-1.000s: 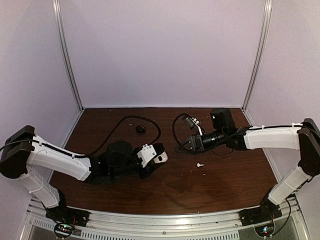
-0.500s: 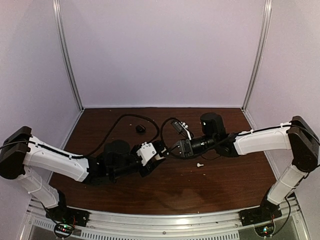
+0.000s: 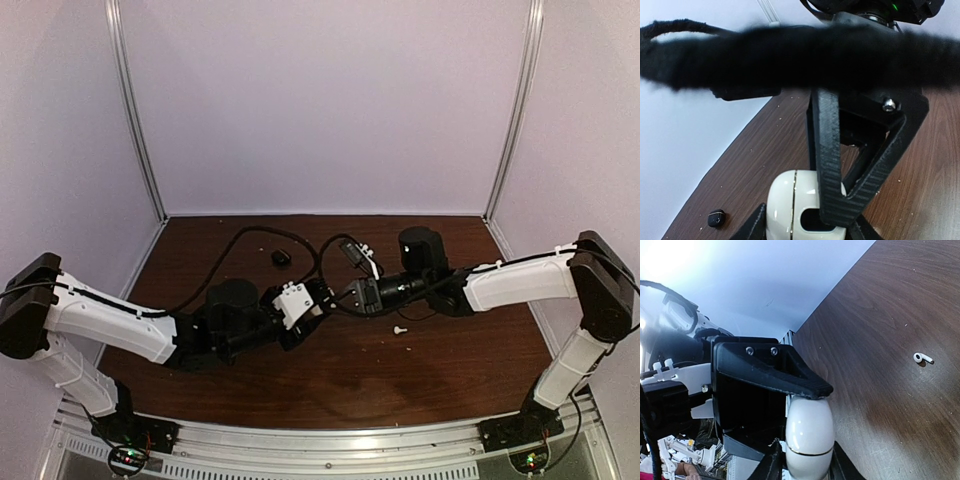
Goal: Insert the wireless bluetooth earbuds into the charging case
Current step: Pass from the left arm to the right
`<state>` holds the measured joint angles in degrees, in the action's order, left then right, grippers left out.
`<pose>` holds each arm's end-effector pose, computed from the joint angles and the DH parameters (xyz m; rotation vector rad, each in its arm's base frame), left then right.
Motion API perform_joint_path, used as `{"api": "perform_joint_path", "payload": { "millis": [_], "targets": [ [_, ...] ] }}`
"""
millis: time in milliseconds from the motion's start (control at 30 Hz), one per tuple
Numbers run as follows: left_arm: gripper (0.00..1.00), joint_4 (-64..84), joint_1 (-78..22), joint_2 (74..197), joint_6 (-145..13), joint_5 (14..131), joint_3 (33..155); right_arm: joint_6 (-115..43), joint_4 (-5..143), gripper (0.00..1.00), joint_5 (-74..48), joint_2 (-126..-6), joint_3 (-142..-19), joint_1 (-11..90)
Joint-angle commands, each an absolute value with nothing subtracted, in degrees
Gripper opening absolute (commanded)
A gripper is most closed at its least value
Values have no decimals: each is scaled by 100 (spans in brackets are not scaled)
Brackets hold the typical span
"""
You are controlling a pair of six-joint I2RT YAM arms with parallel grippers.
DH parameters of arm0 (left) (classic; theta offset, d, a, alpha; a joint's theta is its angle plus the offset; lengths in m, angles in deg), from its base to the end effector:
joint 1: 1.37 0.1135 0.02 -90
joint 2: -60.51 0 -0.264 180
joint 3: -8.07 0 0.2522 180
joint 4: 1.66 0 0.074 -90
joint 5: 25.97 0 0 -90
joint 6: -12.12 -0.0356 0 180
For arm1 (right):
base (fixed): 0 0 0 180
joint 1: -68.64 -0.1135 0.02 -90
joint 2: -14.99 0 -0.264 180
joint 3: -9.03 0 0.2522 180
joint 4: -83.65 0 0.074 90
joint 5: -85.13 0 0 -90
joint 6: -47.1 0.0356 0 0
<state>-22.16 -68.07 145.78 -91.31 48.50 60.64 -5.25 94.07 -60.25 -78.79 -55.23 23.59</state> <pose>0.1339 -0.2867 0.2175 0.9987 1.4927 -0.4282 0.2236 0.2655 0.2218 -0.9139 2.0346 1.8059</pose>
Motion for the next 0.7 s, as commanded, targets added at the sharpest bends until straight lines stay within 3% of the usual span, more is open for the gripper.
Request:
{"api": "perform_joint_path", "payload": {
  "millis": [0, 200, 433, 533, 667],
  "targets": [
    [28, -2601, -6858, 14444, -9225, 4717, 6226, -439, 9665, 30, -5958, -7956, -5586, 2312],
    [29, -2585, -6877, 14460, -9281, 4770, 6243, -502, 9585, 21, -5955, -7962, -5640, 2305],
    [69, -2224, -6876, 14189, -8966, 4800, 6230, -834, 9332, 12, -5851, -7748, -5657, 2353],
    [76, -2332, -6874, 13891, -8836, 5010, 6017, -1128, 9172, 12, -5687, -7490, -5650, 2390],
    [79, -2539, -6819, 13529, -8508, 5360, 5730, -1719, 8722, 12, -5457, -7184, -5702, 2395]
  ]
}}
